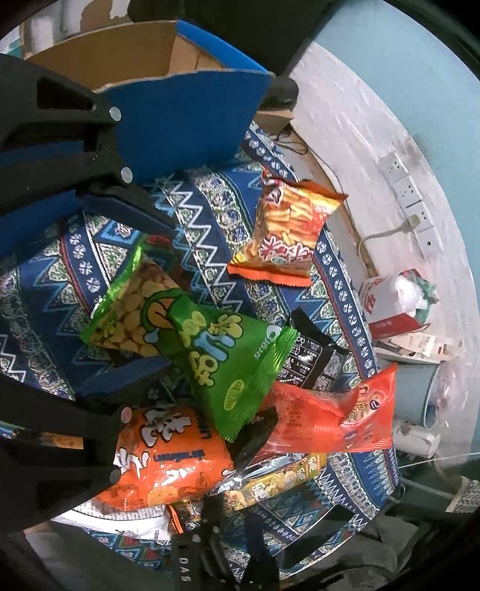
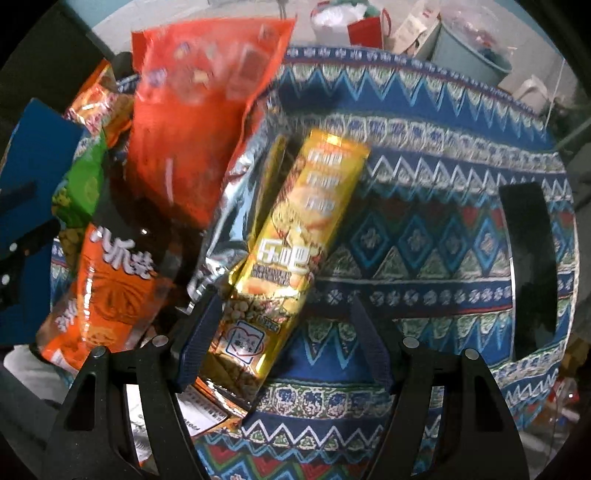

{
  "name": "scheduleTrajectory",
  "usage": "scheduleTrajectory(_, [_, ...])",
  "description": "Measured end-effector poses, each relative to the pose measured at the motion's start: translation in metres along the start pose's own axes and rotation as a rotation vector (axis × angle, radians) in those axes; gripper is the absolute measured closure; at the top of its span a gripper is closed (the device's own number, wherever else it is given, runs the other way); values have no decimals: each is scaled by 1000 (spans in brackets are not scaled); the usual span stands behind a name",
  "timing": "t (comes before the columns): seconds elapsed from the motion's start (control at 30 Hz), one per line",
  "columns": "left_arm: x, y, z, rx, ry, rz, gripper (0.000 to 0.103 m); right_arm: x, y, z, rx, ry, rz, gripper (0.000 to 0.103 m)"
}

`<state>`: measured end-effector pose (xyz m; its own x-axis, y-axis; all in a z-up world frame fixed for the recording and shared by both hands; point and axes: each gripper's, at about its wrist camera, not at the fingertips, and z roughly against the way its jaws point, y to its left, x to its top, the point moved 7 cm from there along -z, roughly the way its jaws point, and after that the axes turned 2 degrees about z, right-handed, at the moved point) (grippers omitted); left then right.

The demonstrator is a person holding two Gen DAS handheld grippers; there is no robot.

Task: Organize snacks
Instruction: 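Grasp the green peanut bag with the left tool while the right tool grasps a yellow snack bar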

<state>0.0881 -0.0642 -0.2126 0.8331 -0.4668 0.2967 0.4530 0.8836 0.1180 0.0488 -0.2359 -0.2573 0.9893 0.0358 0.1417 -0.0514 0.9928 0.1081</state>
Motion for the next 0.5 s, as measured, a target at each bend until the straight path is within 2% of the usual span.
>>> scheduleTrajectory(0.2, [2, -4, -18, -3, 34, -25, 33, -4, 4, -14, 16, 30, 12, 31])
scheduleTrajectory(0.27, [3, -6, -22, -9, 43, -29, 29, -5, 6, -20, 20, 38, 27, 34])
scheduleTrajectory(0.33, [5, -7, -25, -11, 49, -35, 29, -6, 7, -23, 20, 38, 42, 57])
scheduleTrajectory(0.5, [7, -10, -31, -14, 66, -50, 29, 0, -16, -27, -61, 32, 61, 69])
